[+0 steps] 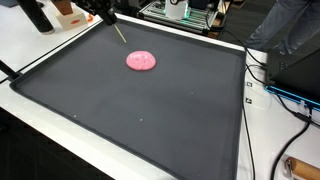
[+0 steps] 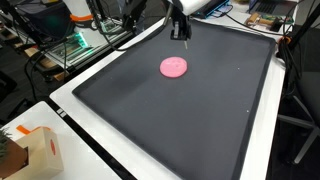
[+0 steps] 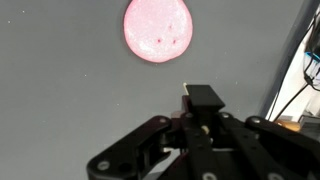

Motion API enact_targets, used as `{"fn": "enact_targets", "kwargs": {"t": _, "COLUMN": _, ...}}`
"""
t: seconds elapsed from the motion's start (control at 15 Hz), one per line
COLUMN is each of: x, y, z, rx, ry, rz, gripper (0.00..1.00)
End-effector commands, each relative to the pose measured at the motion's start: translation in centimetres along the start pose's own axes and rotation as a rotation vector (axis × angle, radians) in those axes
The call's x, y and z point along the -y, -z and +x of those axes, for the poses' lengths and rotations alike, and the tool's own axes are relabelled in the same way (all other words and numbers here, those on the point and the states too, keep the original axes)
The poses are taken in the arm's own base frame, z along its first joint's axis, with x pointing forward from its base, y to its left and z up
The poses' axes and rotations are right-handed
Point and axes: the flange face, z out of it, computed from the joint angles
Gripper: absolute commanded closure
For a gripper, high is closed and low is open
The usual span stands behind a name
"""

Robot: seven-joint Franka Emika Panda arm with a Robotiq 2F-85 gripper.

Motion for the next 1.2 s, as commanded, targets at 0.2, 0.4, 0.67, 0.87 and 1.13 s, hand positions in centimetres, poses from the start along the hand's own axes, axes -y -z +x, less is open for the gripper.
{"fn": "enact_targets", "kwargs": {"t": 0.2, "x": 5.7, "y": -0.6, "z": 0.9, "rx": 0.122, "ry": -0.011, "rz": -0.161, "gripper": 0.97}}
{"fn": "enact_targets", "kwargs": {"t": 0.4, "x": 7.8, "y": -1.6, "z": 1.7, "rx": 0.169, "ry": 0.005, "rz": -0.233, "gripper": 0.97}}
{"fn": "enact_targets", "kwargs": {"t": 0.67, "x": 10.3, "y": -3.0, "z": 2.4, "rx": 0.217, "ry": 0.026, "rz": -0.329, "gripper": 0.97}}
{"fn": "enact_targets", "kwargs": {"t": 0.87, "x": 11.5, "y": -3.8, "z": 2.8, "rx": 0.247, "ry": 0.039, "rz": -0.362, "gripper": 0.97}}
{"fn": "enact_targets", "kwargs": {"t": 1.13, "x": 11.5, "y": -3.7, "z": 3.6, "rx": 0.233, "ry": 0.051, "rz": -0.341, "gripper": 0.87}}
